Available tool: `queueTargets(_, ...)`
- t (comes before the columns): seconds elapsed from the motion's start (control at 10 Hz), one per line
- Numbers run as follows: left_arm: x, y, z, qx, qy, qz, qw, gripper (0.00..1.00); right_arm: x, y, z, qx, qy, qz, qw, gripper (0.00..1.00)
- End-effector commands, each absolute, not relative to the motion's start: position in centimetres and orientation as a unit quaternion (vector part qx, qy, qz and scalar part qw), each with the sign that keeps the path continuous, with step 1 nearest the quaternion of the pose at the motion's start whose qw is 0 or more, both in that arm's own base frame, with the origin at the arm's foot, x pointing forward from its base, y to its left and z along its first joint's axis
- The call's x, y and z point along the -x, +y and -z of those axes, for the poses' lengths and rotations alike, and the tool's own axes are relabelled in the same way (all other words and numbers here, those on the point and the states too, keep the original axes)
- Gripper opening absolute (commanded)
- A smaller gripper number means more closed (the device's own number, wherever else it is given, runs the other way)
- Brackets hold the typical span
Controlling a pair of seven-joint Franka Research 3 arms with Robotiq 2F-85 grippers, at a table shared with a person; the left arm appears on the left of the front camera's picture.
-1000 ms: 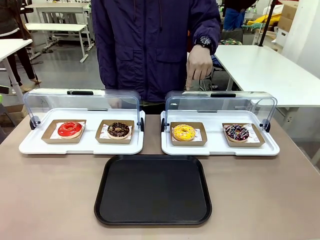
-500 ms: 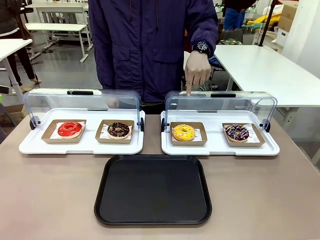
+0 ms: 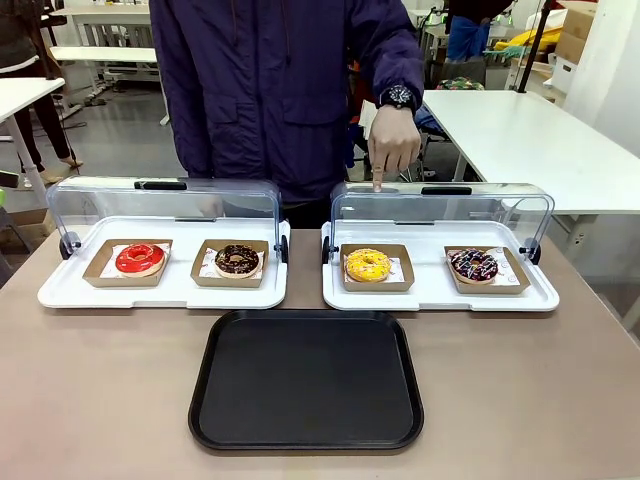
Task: Move the third donut from the left to the tray.
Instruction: Pick up the Paper togo box containing the Donut indicated by the person and place it on the Handle tray.
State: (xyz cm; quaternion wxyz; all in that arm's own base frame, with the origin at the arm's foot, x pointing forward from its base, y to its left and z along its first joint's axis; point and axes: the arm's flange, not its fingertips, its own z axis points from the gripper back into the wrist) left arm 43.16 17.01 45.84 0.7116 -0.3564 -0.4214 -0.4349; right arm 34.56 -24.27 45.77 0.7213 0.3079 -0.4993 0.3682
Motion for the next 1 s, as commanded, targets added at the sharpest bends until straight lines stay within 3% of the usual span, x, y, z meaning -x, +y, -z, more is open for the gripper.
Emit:
queueTargets(0.0,-43.23,17.06,-46.2,0.356,-0.417,0.434,0.715,1.0,-34.82,-24.48,-45.85,-0.304,-0.513,-0.374,0.71,1.0)
queueTargets(0.9,-43.23,17.06,-46.2,0.356,-0.417,0.434,0.715,1.0,-34.55,-24.27,-45.77,-0.308,-0.499,-0.368,0.721,1.0)
